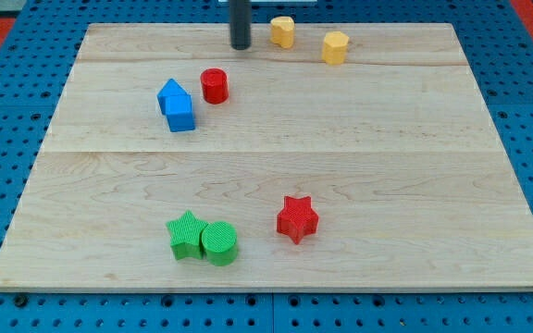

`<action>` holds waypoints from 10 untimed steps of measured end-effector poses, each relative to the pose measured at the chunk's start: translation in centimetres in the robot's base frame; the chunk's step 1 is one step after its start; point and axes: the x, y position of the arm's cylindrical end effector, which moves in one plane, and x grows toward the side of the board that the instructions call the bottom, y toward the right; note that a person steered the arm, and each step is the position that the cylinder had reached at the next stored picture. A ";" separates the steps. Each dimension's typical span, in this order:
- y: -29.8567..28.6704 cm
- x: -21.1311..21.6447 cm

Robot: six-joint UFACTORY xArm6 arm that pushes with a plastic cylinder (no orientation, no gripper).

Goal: Slide the red circle slightly upwards

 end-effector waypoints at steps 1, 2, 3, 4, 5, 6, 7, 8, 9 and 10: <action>2.2 -4.3; 6.5 -3.7; 14.4 -2.1; 17.5 -1.6; 11.7 -1.4; 10.6 4.7; 9.7 12.0; 3.6 16.0; -2.4 15.2; -1.9 11.9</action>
